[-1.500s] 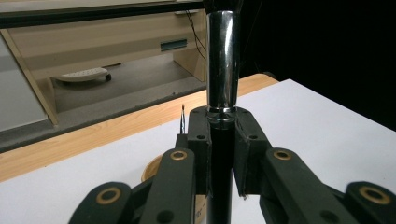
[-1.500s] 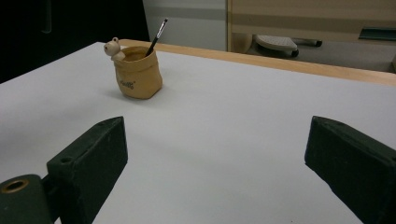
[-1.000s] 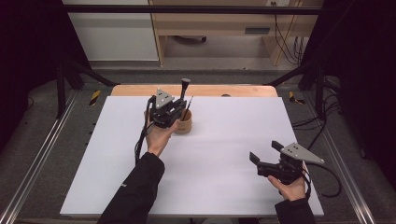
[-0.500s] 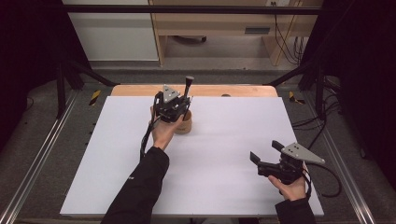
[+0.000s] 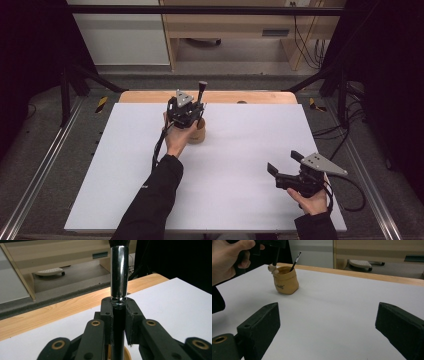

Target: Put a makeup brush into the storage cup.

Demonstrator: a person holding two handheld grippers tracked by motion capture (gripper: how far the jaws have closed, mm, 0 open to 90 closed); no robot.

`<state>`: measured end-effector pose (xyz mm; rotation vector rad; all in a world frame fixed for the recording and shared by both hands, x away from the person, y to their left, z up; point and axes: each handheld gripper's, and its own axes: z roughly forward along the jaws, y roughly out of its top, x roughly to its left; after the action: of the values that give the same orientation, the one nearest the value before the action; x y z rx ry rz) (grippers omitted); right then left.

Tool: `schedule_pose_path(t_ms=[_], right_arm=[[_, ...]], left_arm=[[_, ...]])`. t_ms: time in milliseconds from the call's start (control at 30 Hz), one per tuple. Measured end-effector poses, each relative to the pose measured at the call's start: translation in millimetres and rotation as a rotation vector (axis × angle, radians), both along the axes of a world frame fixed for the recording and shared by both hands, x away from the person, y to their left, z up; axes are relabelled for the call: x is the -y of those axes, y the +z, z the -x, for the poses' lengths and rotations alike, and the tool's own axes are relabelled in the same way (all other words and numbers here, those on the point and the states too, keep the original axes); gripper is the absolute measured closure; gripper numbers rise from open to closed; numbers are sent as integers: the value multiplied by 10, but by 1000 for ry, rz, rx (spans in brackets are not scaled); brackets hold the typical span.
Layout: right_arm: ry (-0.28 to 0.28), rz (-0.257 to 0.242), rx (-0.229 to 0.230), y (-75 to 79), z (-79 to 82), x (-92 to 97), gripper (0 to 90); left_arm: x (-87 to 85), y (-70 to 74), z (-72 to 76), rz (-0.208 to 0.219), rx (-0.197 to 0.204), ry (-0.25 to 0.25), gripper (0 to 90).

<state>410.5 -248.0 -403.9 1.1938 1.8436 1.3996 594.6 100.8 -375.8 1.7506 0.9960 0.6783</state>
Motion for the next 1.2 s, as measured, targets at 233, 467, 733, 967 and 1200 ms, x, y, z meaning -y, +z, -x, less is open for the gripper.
schedule_pose_path(t_ms=[233, 467, 733, 967, 1200], right_arm=[[3, 0, -1, -5, -3, -2, 64], [6, 1, 1, -10, -6, -8, 64], [5, -2, -1, -4, 0, -10, 64], [7, -1, 2, -1, 3, -6, 63], [7, -2, -1, 1, 5, -14, 62]], left_arm=[[16, -59, -50, -8, -4, 6, 789], [38, -134, -99, -24, -19, 7, 788], [68, -183, -112, -48, -28, 4, 788], [87, -250, -109, -46, -40, 6, 788], [75, -301, -92, -52, -45, 6, 788]])
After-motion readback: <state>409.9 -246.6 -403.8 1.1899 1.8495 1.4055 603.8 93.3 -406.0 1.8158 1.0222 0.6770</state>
